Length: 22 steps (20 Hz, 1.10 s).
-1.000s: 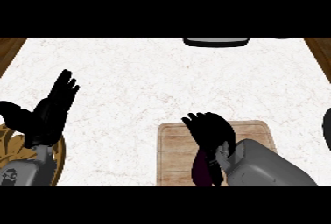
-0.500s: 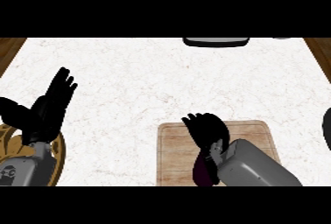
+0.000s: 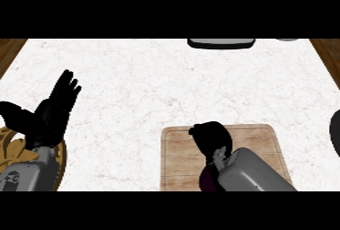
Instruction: Pick the eggplant from the cutting board and place it in the pan
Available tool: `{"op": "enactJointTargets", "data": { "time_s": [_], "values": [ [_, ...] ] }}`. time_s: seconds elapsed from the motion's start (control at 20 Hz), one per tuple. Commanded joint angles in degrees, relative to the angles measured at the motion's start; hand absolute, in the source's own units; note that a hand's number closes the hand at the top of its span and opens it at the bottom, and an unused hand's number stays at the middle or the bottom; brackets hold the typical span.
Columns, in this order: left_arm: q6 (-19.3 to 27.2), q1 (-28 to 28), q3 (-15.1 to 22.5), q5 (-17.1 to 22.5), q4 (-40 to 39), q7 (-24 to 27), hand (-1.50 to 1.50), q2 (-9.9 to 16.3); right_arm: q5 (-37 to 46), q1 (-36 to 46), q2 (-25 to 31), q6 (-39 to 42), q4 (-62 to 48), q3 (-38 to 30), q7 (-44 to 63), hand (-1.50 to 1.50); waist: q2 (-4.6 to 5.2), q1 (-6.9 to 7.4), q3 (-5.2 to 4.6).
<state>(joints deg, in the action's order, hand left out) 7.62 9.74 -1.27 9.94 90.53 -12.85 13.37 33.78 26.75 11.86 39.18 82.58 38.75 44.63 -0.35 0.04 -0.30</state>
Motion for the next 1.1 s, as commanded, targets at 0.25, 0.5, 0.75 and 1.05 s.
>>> {"op": "enactJointTargets", "data": {
  "time_s": [0.25, 0.5, 0.75, 1.05],
  "values": [
    [-1.52, 0.38, -2.36, 0.39, 0.21, -0.41, 0.00, 0.24, 7.01, -1.69, -1.48, -4.36, -4.62, 0.64, -11.40, 1.50, 0.36, 0.12, 0.31],
    [-1.57, 0.30, -1.40, -0.60, -2.91, 1.19, 0.00, -1.59, 9.31, -3.58, -5.01, -7.40, -4.55, 0.73, -11.05, 1.50, 0.40, 0.07, 0.30],
    [-1.37, -1.56, -2.00, -0.98, 0.90, -1.05, 0.00, 0.00, 8.51, -15.10, 8.76, -10.43, 13.59, -5.77, -13.13, 1.50, -0.20, -1.59, 0.34],
    [-0.45, -4.21, -4.66, -0.16, 1.72, 0.89, 0.00, 0.16, 12.53, -32.38, 23.23, -25.49, 29.23, -12.23, -20.65, 1.50, -0.75, -4.27, 0.34]
  ]
}}
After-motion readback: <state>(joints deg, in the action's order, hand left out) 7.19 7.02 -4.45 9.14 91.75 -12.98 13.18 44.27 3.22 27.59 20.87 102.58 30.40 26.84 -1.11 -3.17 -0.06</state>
